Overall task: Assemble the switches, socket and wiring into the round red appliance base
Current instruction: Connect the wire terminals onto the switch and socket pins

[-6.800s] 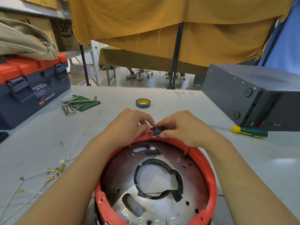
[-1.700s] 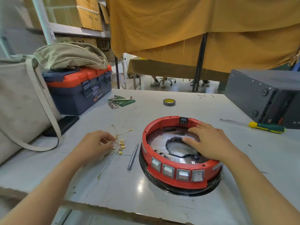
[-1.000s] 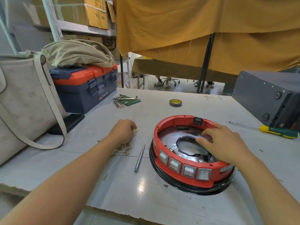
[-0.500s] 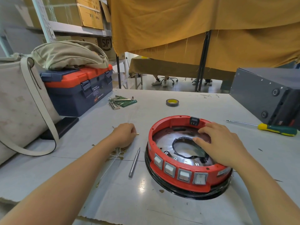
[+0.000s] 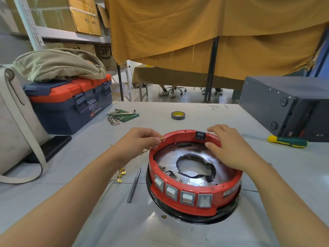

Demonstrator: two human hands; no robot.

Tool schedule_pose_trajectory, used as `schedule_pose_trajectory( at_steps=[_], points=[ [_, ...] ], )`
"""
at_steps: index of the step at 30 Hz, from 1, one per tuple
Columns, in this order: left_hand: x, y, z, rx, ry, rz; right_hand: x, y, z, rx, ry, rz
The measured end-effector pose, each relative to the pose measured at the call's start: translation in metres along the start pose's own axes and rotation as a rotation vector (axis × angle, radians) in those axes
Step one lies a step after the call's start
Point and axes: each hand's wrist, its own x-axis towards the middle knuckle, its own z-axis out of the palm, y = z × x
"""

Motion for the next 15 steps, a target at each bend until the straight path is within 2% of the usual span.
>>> schedule_pose_trajectory(
  at_steps=[3,6,15],
  points=[
    [0.003,0.003,0.007,-0.079,-0.014,-0.027,0.012,0.006,0.0,0.073,-0.1,-0.059],
    [0.007,0.003,0.01,-0.079,-0.007,-0.042,0.017,0.008,0.004,0.028,-0.137,-0.114],
    [0.013,0.01,0.017,0.101,-0.015,0.037,0.006,0.017,0.006,-0.013,0.017,-0.013]
  ],
)
